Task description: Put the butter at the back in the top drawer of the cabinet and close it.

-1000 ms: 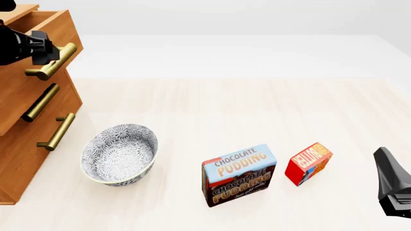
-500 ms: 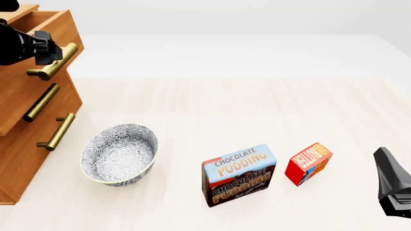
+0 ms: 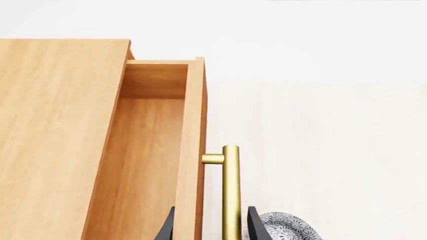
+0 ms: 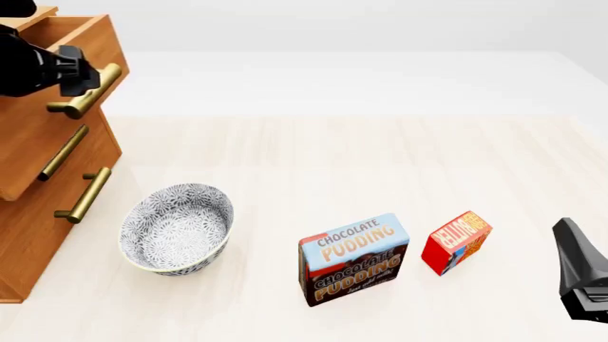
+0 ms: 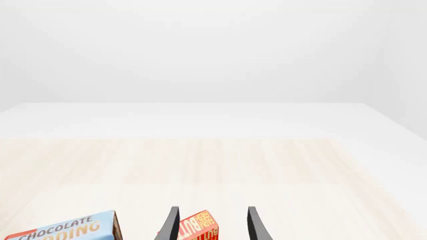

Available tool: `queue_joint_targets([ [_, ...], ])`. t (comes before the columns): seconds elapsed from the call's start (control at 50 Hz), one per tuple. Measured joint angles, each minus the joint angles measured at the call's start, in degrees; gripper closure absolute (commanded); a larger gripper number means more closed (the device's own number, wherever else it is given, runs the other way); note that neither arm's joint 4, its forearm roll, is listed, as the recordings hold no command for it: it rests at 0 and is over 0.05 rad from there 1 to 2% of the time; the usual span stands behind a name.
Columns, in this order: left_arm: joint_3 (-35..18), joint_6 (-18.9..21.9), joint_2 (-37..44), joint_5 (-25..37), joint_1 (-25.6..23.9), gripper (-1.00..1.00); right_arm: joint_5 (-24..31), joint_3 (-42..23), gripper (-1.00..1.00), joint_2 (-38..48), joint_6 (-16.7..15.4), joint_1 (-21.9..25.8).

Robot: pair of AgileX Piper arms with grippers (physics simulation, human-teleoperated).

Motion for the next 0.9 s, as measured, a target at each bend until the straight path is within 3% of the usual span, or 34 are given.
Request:
queue_joint_targets([
  [0.48,0.3,-3.0,-0.2,-0.7,-1.9,-1.00,0.0,0.0,-1.00,0.0,0.0,0.0],
  [0.9,0.1,-2.7,0.2,-1.4,-4.6,-1.00,0.0,0.0,-1.00,0.0,0.0,0.0],
])
